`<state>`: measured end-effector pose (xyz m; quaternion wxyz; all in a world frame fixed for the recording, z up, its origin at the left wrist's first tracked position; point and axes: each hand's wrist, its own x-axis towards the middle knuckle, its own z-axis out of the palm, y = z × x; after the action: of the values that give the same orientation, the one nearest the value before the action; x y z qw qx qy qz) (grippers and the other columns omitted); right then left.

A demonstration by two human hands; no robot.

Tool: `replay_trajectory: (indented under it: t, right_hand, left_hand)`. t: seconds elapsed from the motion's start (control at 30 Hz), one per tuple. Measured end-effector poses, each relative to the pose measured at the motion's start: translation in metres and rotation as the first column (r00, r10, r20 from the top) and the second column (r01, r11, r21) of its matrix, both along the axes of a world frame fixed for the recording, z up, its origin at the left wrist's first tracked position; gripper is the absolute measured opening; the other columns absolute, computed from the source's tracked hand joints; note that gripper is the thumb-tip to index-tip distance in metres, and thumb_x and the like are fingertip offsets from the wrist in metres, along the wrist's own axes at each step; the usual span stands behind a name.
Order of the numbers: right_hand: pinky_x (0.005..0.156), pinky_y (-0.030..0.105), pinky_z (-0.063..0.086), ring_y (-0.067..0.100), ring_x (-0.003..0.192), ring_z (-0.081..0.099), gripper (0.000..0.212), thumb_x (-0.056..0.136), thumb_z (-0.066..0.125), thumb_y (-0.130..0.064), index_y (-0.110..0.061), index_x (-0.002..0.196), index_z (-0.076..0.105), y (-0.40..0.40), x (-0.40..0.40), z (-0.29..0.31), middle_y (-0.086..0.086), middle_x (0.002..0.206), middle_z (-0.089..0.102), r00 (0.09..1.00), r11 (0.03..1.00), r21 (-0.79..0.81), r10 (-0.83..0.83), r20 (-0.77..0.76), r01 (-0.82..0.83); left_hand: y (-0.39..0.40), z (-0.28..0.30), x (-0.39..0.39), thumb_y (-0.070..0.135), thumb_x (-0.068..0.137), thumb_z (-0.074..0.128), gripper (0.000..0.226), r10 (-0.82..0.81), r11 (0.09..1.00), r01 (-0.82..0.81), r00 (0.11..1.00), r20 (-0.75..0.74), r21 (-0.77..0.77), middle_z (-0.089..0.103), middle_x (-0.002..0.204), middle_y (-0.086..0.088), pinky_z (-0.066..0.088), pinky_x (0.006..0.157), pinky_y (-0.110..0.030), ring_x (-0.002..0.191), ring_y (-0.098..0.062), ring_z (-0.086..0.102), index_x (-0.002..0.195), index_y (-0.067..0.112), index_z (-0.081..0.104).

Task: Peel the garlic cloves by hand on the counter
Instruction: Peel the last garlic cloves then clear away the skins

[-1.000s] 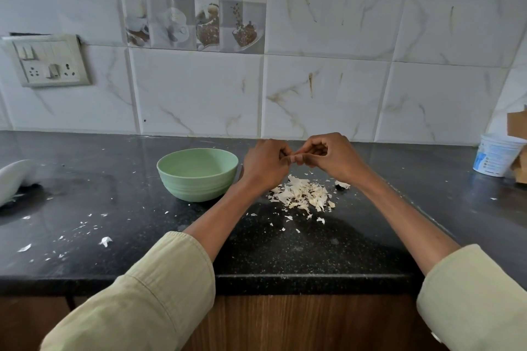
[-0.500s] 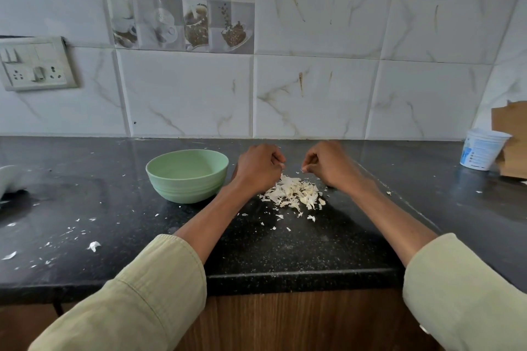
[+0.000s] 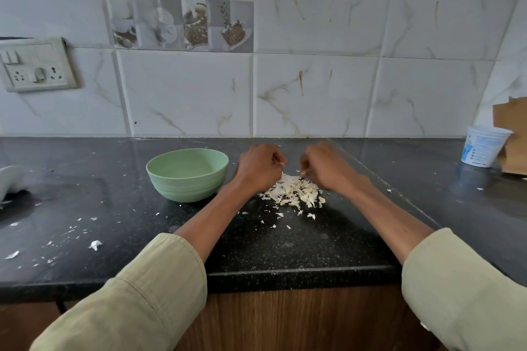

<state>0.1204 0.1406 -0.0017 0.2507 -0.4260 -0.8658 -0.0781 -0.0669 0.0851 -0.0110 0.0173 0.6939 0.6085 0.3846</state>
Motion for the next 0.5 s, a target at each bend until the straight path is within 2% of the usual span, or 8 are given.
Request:
replay_trajectory:
  t: [0.03, 0.1, 0.2, 0.23, 0.37, 0.43, 0.5]
  right_hand:
    - [0.091, 0.039, 0.059, 0.015, 0.090, 0.068, 0.009, 0.089, 0.083, -0.018, -0.018, 0.086, 0.074, 0.001, 0.001, -0.004, -0.001, 0.091, 0.072, 0.998, 0.999, -0.043, -0.011, 0.055, 0.013]
    - [0.090, 0.039, 0.060, 0.014, 0.089, 0.069, 0.008, 0.090, 0.083, -0.018, -0.017, 0.087, 0.076, 0.003, 0.002, -0.005, -0.001, 0.091, 0.073, 0.998, 0.999, -0.048, -0.021, 0.059, 0.024]
    - [0.086, 0.034, 0.058, 0.013, 0.086, 0.070, 0.005, 0.092, 0.082, -0.016, -0.015, 0.087, 0.079, -0.001, -0.001, 0.008, -0.001, 0.087, 0.075, 0.994, 0.992, 0.128, 0.003, -0.110, 0.011]
    - [0.084, 0.035, 0.058, 0.016, 0.086, 0.069, 0.007, 0.092, 0.081, -0.014, -0.014, 0.085, 0.079, -0.001, -0.001, 0.011, 0.001, 0.087, 0.075, 0.992, 0.986, 0.165, -0.002, -0.125, 0.023]
    - [0.077, 0.044, 0.060, 0.024, 0.085, 0.068, 0.017, 0.090, 0.077, -0.002, -0.013, 0.078, 0.072, -0.002, -0.005, -0.002, 0.008, 0.088, 0.069, 0.989, 0.999, 0.019, -0.034, 0.146, 0.031]
    - [0.081, 0.043, 0.061, 0.020, 0.085, 0.069, 0.014, 0.089, 0.081, -0.006, -0.016, 0.081, 0.075, 0.002, -0.003, -0.004, 0.005, 0.089, 0.071, 0.992, 1.000, -0.007, -0.007, 0.125, 0.008]
    - [0.084, 0.033, 0.059, 0.012, 0.084, 0.070, 0.005, 0.091, 0.082, -0.013, -0.016, 0.088, 0.079, 0.000, -0.001, 0.002, 0.001, 0.090, 0.075, 0.999, 0.999, -0.030, 0.032, -0.002, -0.032]
  left_hand:
    - [0.000, 0.000, 0.000, 0.017, 0.095, 0.068, 0.014, 0.000, 1.000, 0.000, 1.000, 0.001, -0.002, 0.078, 0.096, 0.012, 0.060, 0.094, -0.042, 0.094, -0.010, 0.072, 0.097, 0.025, 0.079]
    - [0.002, -0.001, 0.000, 0.019, 0.094, 0.069, 0.013, 0.000, 1.000, 0.000, 1.000, 0.003, -0.007, 0.078, 0.095, 0.011, 0.060, 0.094, -0.042, 0.094, -0.011, 0.073, 0.096, 0.025, 0.079]
    - [0.001, 0.000, 0.000, 0.018, 0.093, 0.068, 0.014, 0.006, 1.000, -0.006, 1.000, 0.007, -0.013, 0.078, 0.095, 0.012, 0.060, 0.094, -0.042, 0.093, -0.011, 0.073, 0.096, 0.026, 0.079]
    - [0.001, 0.001, 0.000, 0.018, 0.093, 0.068, 0.014, 0.004, 1.000, -0.004, 1.000, 0.008, -0.010, 0.078, 0.095, 0.012, 0.060, 0.095, -0.042, 0.093, -0.011, 0.073, 0.096, 0.026, 0.079]
    - [-0.003, 0.001, 0.003, 0.016, 0.094, 0.068, 0.015, -0.003, 1.000, 0.003, 1.000, 0.005, -0.006, 0.078, 0.095, 0.013, 0.059, 0.096, -0.043, 0.093, -0.009, 0.073, 0.095, 0.025, 0.080]
    - [-0.004, 0.001, 0.003, 0.017, 0.093, 0.068, 0.015, -0.008, 1.000, 0.008, 1.000, 0.015, 0.000, 0.078, 0.093, 0.014, 0.060, 0.095, -0.043, 0.091, -0.008, 0.072, 0.094, 0.026, 0.080]
    - [-0.006, 0.001, 0.003, 0.016, 0.094, 0.067, 0.016, -0.011, 1.000, 0.011, 1.000, 0.018, 0.004, 0.076, 0.092, 0.015, 0.060, 0.094, -0.042, 0.090, -0.007, 0.072, 0.094, 0.026, 0.079]
